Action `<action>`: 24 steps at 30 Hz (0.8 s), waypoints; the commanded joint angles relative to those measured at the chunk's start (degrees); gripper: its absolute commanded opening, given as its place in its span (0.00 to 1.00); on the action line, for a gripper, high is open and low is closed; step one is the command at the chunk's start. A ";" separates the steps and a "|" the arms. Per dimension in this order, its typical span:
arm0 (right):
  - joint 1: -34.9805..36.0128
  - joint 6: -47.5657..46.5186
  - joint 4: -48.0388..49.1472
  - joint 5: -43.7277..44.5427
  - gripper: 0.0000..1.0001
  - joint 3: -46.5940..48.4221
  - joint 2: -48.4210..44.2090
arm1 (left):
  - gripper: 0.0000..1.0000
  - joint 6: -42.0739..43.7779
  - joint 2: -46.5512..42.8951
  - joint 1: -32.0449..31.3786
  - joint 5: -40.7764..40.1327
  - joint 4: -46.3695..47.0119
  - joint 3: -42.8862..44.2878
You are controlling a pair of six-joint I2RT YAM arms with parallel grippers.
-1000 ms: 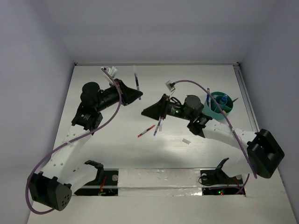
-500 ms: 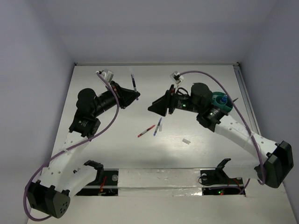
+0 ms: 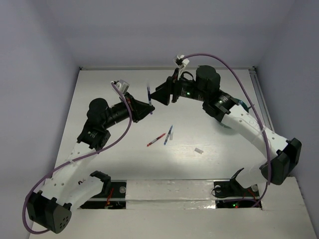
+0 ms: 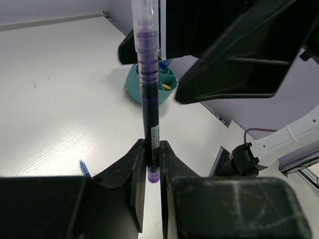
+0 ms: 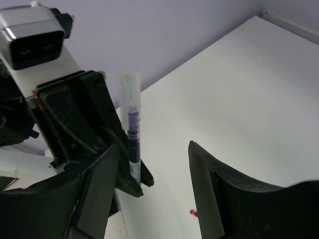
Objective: Sort the stationery into containers
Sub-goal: Place the pen in the storage box.
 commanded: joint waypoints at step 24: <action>-0.26 3.90 6.92 -0.39 0.00 0.28 2.62 | 0.07 1.87 -1.47 -1.19 1.22 3.50 -1.17</action>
